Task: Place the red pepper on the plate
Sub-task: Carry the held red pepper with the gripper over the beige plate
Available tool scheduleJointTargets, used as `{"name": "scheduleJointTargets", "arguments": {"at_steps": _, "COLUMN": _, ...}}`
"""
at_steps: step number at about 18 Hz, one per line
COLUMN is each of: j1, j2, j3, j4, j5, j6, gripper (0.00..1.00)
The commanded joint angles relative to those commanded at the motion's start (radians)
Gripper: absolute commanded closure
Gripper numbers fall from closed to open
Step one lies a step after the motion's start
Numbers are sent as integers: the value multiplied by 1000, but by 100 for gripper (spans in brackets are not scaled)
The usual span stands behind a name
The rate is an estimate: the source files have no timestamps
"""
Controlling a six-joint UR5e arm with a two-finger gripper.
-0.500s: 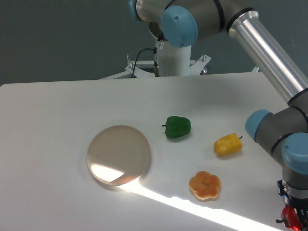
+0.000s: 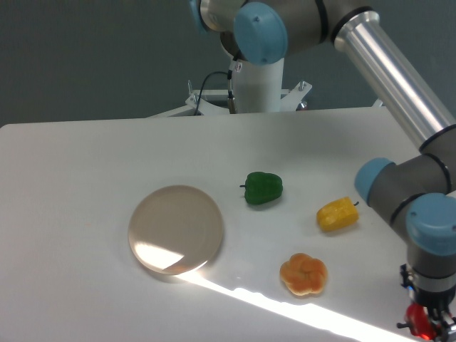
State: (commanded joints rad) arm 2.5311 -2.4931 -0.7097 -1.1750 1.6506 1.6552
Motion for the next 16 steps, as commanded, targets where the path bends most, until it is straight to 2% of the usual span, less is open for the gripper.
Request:
{"name": "scheduleJointTargets", "arguments": {"at_steps": 3, "j1": -55, "j2": 187, "j3": -208, "j4": -26, "j5": -9, "j6": -40, "gripper": 45}}
{"name": "scheduleJointTargets", "arguments": {"at_steps": 6, "j1": -144, "j2": 299, "j3": -305, "j4": -95, "j5": -8, "j6": -176, "gripper": 45}}
{"name": "scheduleJointTargets", "arguments": {"at_steps": 9, "j1": -228, "j2": 356, "j3": -378, "j4": -123, "j5": -6, "j6": -364, "gripper": 45}}
{"name": "scheduleJointTargets", "arguments": {"at_steps": 12, "j1": -307, "j2": 391, "j3": -466, "j4": -124, "j5": -3, "j6": -523, "gripper": 45}}
{"name": "scheduleJointTargets", "arguments": {"at_steps": 14, "j1": -356, "j2": 413, "j3": -519, "j4": -129, "j5": -9, "j6": -688, "gripper": 45}}
{"name": "scheduleJointTargets", "arguments": {"at_steps": 16, "j1": -399, "j2": 421, "j3": -592, "j4": -118, "j5": -15, "j6": -742, "gripper": 45}}
